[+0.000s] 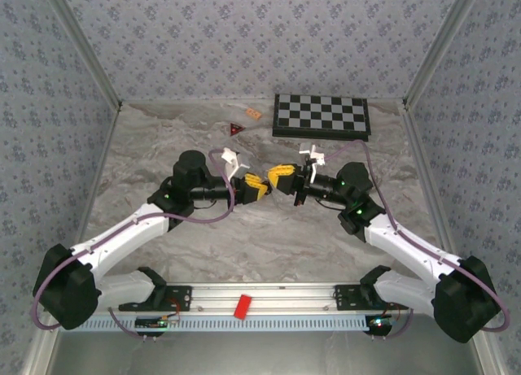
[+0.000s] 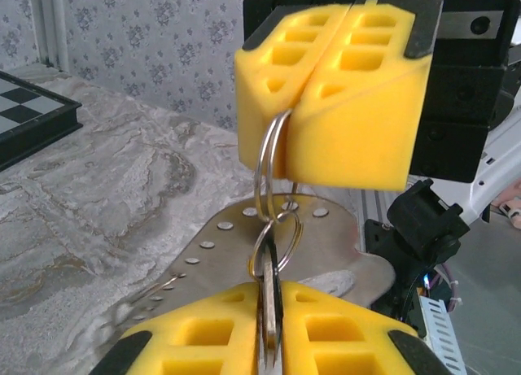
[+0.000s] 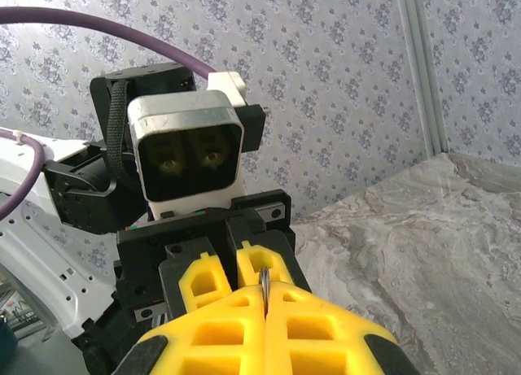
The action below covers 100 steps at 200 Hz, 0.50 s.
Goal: Put the keys on the keyring
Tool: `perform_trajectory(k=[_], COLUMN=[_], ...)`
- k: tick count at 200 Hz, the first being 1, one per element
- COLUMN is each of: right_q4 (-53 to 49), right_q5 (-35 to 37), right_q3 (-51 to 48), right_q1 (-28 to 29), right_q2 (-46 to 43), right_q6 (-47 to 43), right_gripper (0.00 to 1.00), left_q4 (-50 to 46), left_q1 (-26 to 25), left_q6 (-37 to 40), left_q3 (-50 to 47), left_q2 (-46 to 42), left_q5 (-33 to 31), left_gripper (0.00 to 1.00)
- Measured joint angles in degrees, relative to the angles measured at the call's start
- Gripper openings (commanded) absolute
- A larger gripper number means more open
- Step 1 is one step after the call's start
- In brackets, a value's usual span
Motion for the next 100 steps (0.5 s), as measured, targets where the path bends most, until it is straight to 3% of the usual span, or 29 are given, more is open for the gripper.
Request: perform_trajectory(k=[7,25,100], right_q4=[0.2,0.3,0.7], right_q5=[0.0,0.1,0.2], right_q3=[0.0,0.0,-1.0], right_q1=[0.0,0.0,-0.5], right_q2=[0.0,0.0,0.0], right_q6=[0.0,0.0,0.2], right_gripper=[0.0,0.0,0.0], left_q4=[-0.1,-0.7,1.0], left_q1=[0.0,0.0,1.0], left_q6=[0.0,0.5,-1.0], left_q3=[0.0,0.0,0.0], left_q2=[0.0,-0.1,-6.9], left_q5=[0.0,-0.1,-1.6], left_gripper=[0.32,0.4,0.38])
